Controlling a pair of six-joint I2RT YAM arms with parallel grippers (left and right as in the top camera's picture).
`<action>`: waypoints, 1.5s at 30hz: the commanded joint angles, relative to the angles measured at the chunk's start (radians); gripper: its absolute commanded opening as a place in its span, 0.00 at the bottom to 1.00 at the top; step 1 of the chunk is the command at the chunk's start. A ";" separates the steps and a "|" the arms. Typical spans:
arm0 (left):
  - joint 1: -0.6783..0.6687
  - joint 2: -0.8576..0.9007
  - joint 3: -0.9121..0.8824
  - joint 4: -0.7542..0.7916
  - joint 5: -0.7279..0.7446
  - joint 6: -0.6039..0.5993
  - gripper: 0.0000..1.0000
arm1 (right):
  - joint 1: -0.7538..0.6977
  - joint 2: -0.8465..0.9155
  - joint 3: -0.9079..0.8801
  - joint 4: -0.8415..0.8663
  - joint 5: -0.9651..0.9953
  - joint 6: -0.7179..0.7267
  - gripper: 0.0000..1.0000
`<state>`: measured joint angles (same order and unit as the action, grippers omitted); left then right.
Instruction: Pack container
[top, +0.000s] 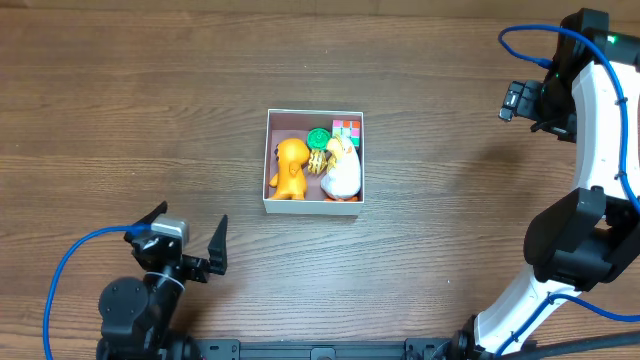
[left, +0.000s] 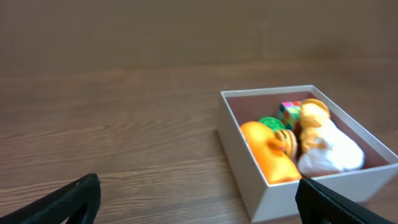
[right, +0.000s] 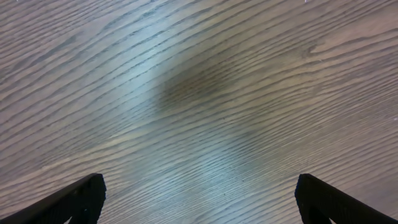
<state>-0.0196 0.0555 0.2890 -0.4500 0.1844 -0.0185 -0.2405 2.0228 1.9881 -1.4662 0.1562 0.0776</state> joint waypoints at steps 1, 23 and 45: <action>0.044 -0.039 -0.008 0.013 0.011 0.016 1.00 | 0.003 0.002 0.000 0.004 -0.001 0.003 1.00; 0.067 -0.052 -0.177 0.355 -0.034 -0.003 1.00 | 0.003 0.002 0.000 0.004 -0.001 0.003 1.00; 0.066 -0.053 -0.285 0.526 0.020 0.105 1.00 | 0.003 0.002 0.000 0.004 -0.001 0.003 1.00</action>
<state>0.0357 0.0147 0.0082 0.0689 0.1692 -0.0250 -0.2405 2.0228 1.9881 -1.4662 0.1562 0.0784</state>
